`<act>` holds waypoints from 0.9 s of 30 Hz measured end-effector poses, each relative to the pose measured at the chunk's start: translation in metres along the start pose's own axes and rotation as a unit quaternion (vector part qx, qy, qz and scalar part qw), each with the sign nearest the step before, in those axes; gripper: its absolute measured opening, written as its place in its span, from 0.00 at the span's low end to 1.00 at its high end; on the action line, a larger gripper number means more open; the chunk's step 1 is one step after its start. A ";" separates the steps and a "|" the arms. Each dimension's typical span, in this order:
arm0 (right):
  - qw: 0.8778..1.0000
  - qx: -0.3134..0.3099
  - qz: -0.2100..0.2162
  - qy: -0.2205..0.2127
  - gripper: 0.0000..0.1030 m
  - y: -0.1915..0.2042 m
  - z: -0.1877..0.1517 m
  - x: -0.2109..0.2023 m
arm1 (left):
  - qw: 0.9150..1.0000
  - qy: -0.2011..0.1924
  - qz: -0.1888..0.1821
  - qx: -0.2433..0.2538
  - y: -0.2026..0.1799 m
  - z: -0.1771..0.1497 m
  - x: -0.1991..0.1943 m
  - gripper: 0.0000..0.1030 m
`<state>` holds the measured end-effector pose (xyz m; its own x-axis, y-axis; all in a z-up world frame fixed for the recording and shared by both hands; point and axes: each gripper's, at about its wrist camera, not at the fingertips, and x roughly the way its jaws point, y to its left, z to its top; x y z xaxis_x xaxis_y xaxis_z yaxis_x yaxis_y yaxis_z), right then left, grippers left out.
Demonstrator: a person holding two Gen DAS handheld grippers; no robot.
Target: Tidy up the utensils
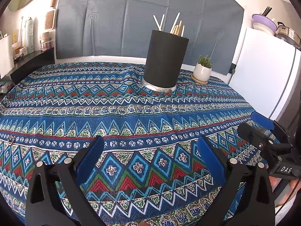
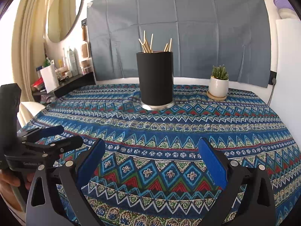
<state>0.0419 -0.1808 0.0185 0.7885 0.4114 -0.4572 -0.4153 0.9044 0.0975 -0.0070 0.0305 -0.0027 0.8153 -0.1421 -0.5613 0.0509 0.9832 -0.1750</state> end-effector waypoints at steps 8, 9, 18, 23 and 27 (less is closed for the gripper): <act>1.000 -0.007 -0.007 -0.026 0.92 -0.001 -0.016 -0.003 | 0.996 -0.020 0.066 0.052 -0.020 -0.014 -0.003 0.94; 1.000 -0.008 -0.010 -0.014 0.92 -0.001 -0.017 0.001 | 0.996 -0.019 0.065 0.054 -0.021 -0.014 -0.003 0.94; 1.000 -0.002 -0.007 -0.011 0.92 -0.002 -0.020 0.002 | 0.997 -0.051 0.054 0.010 -0.006 -0.016 -0.013 0.94; 1.000 0.012 0.003 -0.008 0.92 -0.006 -0.020 0.003 | 0.996 -0.055 0.070 0.021 -0.011 -0.017 -0.014 0.94; 1.000 0.009 0.003 -0.010 0.92 -0.004 -0.020 0.002 | 0.996 -0.052 0.074 0.020 -0.011 -0.016 -0.013 0.94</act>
<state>0.0361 -0.1861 -0.0008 0.7953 0.4186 -0.4385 -0.4119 0.9038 0.1158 -0.0276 0.0198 -0.0065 0.8706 0.0158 -0.4917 -0.0540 0.9965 -0.0636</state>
